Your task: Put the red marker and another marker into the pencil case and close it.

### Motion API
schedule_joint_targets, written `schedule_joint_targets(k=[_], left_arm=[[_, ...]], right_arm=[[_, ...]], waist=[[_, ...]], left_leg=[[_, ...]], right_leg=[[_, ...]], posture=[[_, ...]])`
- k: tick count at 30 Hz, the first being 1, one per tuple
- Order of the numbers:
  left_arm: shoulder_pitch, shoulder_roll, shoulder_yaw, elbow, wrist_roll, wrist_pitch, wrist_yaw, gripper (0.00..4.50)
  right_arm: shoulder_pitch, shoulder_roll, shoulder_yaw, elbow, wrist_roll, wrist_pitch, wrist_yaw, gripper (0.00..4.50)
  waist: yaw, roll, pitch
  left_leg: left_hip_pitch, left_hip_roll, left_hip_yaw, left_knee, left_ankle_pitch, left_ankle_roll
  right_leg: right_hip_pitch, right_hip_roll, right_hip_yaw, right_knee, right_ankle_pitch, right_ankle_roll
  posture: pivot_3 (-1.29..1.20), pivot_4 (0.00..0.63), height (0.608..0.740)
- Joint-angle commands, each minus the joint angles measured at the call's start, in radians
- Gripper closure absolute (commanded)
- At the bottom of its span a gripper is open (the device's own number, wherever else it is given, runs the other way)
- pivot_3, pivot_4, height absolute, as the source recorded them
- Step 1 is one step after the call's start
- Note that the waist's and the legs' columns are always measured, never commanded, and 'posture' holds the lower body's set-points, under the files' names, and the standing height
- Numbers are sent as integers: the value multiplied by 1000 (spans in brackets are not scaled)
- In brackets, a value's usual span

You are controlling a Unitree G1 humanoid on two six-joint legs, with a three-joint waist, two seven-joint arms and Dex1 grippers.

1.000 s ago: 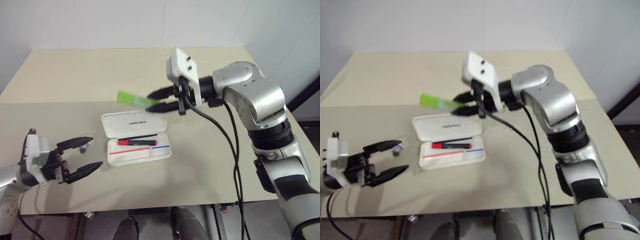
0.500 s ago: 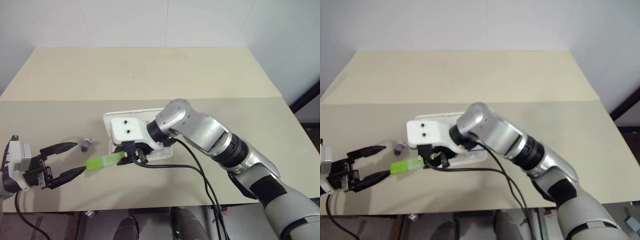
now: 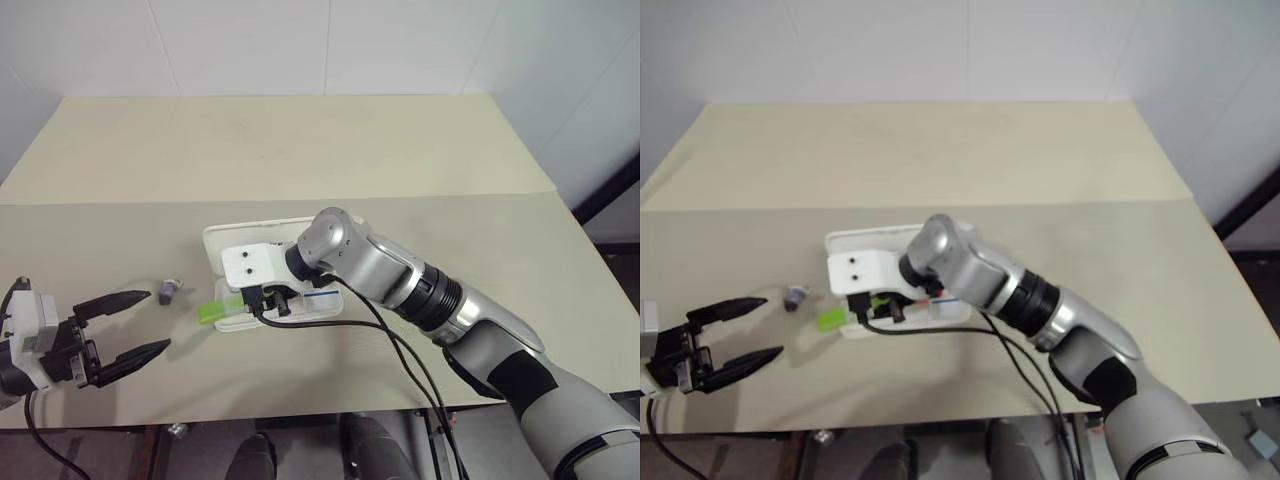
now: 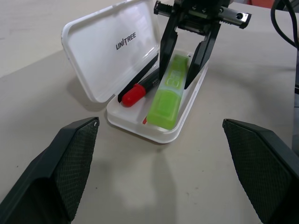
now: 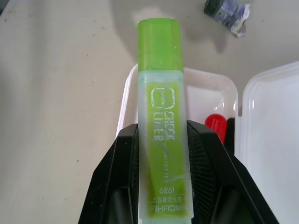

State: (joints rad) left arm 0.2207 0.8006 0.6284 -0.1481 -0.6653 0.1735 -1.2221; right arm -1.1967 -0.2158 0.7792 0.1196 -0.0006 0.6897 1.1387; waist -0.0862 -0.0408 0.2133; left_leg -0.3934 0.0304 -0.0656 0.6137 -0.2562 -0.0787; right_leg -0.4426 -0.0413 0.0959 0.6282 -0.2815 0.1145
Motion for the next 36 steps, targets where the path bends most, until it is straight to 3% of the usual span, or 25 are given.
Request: schedule_joint_targets(k=[1,10,20,28,36], left_arm=[[15,-2,39,-26,-17,-4,10,0],[-14,5,6,-8,0,-7,24,0],[-22,13,1,-13,-1,-5,26,0],[-22,15,2,-12,-2,-4,25,0],[-26,5,-12,-23,1,-6,36,0]], right_arm=[[-18,-1,-43,-76,16,93,19,2667],[-13,9,-40,-108,29,246,-8,2667],[-17,35,-43,-77,32,274,-44,2667],[-7,9,-21,-88,27,258,-36,31],[-3,-25,-42,-110,39,208,-20,31]], waist=[[0,0,0],[0,0,0],[-1,0,0],[-1,0,0],[-1,0,0]], left_leg=[[0,0,0,0,0,0],[0,0,0,0,0,0],[0,0,0,0,0,0],[0,0,0,0,0,0],[0,0,0,0,0,0]], right_leg=[[0,0,0,0,0,0],[0,0,0,1,0,0],[0,0,0,1,0,0],[0,0,0,1,0,0],[0,0,0,1,0,0]], posture=[[0,150,740],[0,150,740],[0,150,740],[0,150,740],[0,150,740]])
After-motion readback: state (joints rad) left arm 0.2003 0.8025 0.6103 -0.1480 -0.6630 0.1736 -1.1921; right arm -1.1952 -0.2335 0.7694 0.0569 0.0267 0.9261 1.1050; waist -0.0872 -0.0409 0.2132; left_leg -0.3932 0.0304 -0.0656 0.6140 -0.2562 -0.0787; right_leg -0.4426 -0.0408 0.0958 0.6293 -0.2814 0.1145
